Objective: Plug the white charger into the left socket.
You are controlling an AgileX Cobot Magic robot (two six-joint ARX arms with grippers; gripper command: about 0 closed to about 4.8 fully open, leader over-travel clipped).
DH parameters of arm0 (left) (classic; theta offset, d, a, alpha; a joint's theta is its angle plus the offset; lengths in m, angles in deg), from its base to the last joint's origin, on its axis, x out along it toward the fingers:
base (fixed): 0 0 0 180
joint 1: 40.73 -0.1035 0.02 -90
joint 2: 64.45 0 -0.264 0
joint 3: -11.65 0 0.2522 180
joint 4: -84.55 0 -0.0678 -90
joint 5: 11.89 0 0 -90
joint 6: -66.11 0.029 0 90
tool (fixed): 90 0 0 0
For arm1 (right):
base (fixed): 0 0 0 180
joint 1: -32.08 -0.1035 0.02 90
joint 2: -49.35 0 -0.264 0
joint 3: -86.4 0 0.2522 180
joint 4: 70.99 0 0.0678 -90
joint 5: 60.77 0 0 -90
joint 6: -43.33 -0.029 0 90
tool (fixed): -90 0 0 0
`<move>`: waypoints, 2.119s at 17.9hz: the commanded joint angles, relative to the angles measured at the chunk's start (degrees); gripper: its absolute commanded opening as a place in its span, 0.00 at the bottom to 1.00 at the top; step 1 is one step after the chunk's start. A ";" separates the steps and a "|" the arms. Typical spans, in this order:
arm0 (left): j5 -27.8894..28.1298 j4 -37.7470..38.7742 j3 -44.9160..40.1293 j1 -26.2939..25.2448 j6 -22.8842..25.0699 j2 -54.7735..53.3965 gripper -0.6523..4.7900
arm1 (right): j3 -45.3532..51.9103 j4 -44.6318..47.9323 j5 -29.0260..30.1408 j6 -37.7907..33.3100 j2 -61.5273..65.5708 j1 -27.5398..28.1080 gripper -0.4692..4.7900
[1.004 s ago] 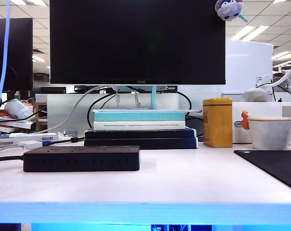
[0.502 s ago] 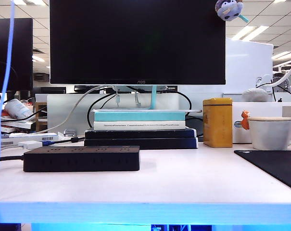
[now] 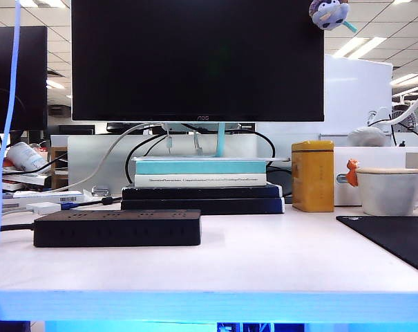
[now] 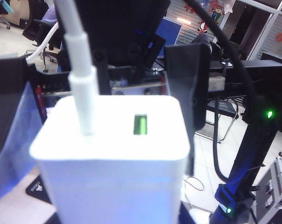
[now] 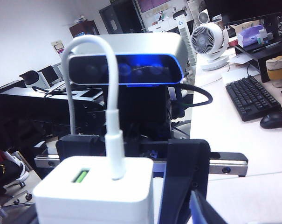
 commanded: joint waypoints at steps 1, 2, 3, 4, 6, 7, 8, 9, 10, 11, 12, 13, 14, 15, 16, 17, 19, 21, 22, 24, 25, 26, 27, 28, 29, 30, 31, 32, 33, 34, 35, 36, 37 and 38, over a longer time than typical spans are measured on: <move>-2.01 2.19 0.22 0.00 0.07 0.37 0.11 | -0.26 -2.34 1.81 0.31 -0.28 0.00 0.93; -2.01 2.16 0.22 0.00 0.09 0.37 0.11 | -0.28 -2.29 2.01 0.28 -0.28 0.00 1.00; -1.90 2.16 0.22 0.00 0.09 0.37 0.11 | -0.28 -2.58 1.90 0.26 -0.28 0.00 1.00; -1.88 2.14 0.22 0.00 0.26 0.37 0.11 | -0.28 -2.73 0.96 0.28 -0.28 0.00 1.00; -1.88 2.12 0.22 0.00 0.28 0.39 0.11 | -0.28 -2.93 -1.97 0.37 -0.28 0.00 1.00; -1.79 2.10 0.22 0.00 0.28 0.39 0.11 | -0.28 -3.50 -2.99 0.70 -0.28 0.00 1.00; -1.81 2.10 0.22 0.00 0.28 0.37 0.11 | -0.28 -7.91 -2.84 3.37 -0.28 -0.76 1.00; -1.75 2.10 0.22 0.00 0.28 0.39 0.11 | -0.28 -8.66 -2.60 3.56 -0.28 -0.79 1.00; -1.68 2.12 0.22 0.00 0.28 0.37 0.11 | -0.28 -8.96 -1.62 4.57 -0.28 -1.57 1.00; -1.70 2.12 0.22 0.00 0.28 0.37 0.11 | -0.28 -8.98 -1.60 4.81 -0.28 -2.16 1.00; -1.73 2.14 0.22 0.00 0.28 0.37 0.11 | -0.33 -8.94 -1.73 4.79 -0.28 -2.64 1.00; -1.81 2.14 0.22 0.00 0.28 0.39 0.11 | -0.33 -8.94 -1.81 4.83 -0.28 -2.64 1.00; -1.81 2.14 0.22 0.00 0.28 0.39 0.11 | -0.33 -8.94 -2.01 4.83 -0.28 -2.64 1.00; -1.88 2.14 0.22 0.00 0.26 0.39 0.11 | -0.37 -8.92 -2.03 4.81 -0.28 -2.49 0.96; -1.88 2.14 0.22 0.00 0.28 0.39 0.11 | -0.37 -8.94 -1.99 4.76 -0.28 -2.12 0.94; -1.88 2.16 0.22 0.00 0.26 0.39 0.11 | -0.37 -8.94 -2.03 4.79 -0.28 -2.01 0.94; -1.92 2.16 0.22 0.00 0.26 0.39 0.11 | -0.44 -8.79 -2.16 4.76 -0.31 -1.25 0.94; -1.92 2.16 0.22 0.00 0.26 0.39 0.11 | -0.42 -8.81 -3.06 4.79 -0.31 -1.07 0.92; -1.95 2.16 0.22 0.00 0.24 0.39 0.11 | -0.42 -8.81 -3.13 4.79 -0.28 -1.07 0.77; -2.01 2.19 0.22 0.00 0.24 0.39 0.11 | -0.42 -8.79 -3.26 4.79 -0.28 -1.07 0.60; -2.08 2.21 0.22 0.00 0.24 0.39 0.11 | -0.42 -8.79 -3.23 4.79 -0.28 -1.07 0.47; -2.05 2.19 0.22 0.00 0.26 0.39 0.11 | -0.42 -8.70 -3.21 4.79 -0.28 -1.07 0.46; -1.77 2.16 0.22 0.00 0.26 0.39 0.13 | -0.42 -8.70 -3.23 4.79 -0.31 -1.07 0.46; -1.66 2.16 0.22 0.00 0.28 0.39 0.56 | -0.42 -8.48 -3.23 4.79 -0.28 -1.07 0.46; -0.96 2.19 0.22 -0.11 0.31 0.39 0.81 | -0.42 -6.86 -3.23 5.11 -0.31 -1.07 0.46; -0.76 2.19 0.22 -0.57 0.26 0.39 0.81 | -0.42 -5.42 -3.15 5.11 -0.31 -1.03 0.47; -0.72 2.47 0.22 -1.07 0.26 0.39 0.81 | -0.42 -4.24 -3.06 5.07 -0.31 -0.79 0.47; -0.35 2.86 0.22 -1.79 0.24 0.39 0.81 | -0.42 -3.65 -3.04 5.03 -0.33 -0.39 0.47; -0.31 3.32 0.22 -3.30 0.26 0.39 0.81 | -0.42 -3.63 -3.06 5.05 -0.33 -0.13 0.47; 0.26 4.04 0.22 -4.74 0.24 0.39 0.81 | -0.42 -3.61 -3.32 5.20 -0.33 0.33 0.47; 2.51 5.25 0.22 -5.64 0.24 0.39 0.80 | -0.39 -3.63 -3.37 5.81 -0.33 0.70 0.47; 6.36 7.63 0.22 -6.80 0.28 0.39 0.80 | -0.39 -3.56 -3.87 6.58 -0.33 0.70 0.47; 10.71 10.82 0.22 -8.52 0.33 0.37 0.80 | -0.37 -3.65 -6.03 8.72 -0.31 0.70 0.47; 14.47 13.20 0.22 -8.90 0.92 0.37 0.80 | -0.35 -3.96 -7.89 11.13 -0.31 0.70 0.47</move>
